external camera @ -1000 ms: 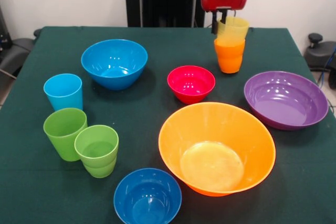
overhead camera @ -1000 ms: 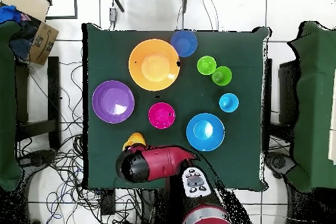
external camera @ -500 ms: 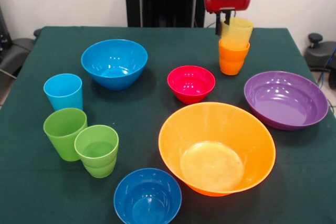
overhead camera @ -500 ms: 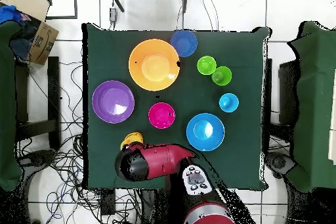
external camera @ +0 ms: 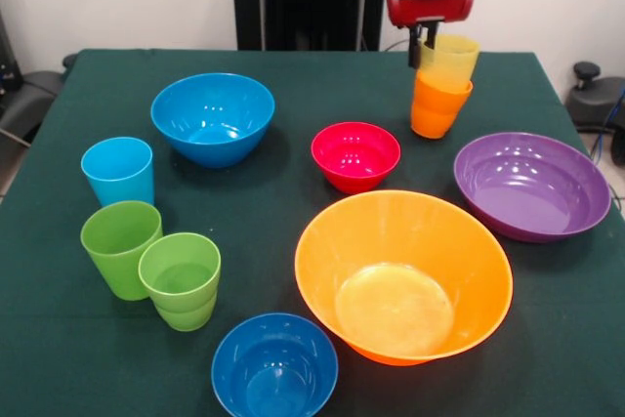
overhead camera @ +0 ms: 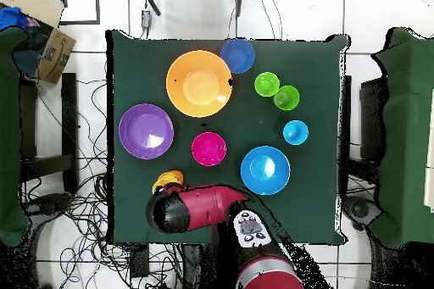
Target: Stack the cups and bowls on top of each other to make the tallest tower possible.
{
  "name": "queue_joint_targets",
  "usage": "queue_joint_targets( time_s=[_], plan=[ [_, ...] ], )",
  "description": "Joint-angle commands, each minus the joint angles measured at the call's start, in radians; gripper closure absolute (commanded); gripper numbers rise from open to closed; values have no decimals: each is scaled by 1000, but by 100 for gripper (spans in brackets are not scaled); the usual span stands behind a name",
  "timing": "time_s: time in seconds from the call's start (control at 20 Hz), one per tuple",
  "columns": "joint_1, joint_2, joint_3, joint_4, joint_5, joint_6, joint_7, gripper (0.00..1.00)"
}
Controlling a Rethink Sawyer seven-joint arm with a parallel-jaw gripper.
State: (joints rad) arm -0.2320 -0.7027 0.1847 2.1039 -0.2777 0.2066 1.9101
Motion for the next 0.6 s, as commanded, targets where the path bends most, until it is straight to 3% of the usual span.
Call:
queue_joint_targets(
  time_s=[0.05, 0.6],
  plan=[
    [27, 33, 35, -90, -7, -27, 85, 100],
    [67, 26, -33, -149, -11, 57, 72, 100]
  ],
)
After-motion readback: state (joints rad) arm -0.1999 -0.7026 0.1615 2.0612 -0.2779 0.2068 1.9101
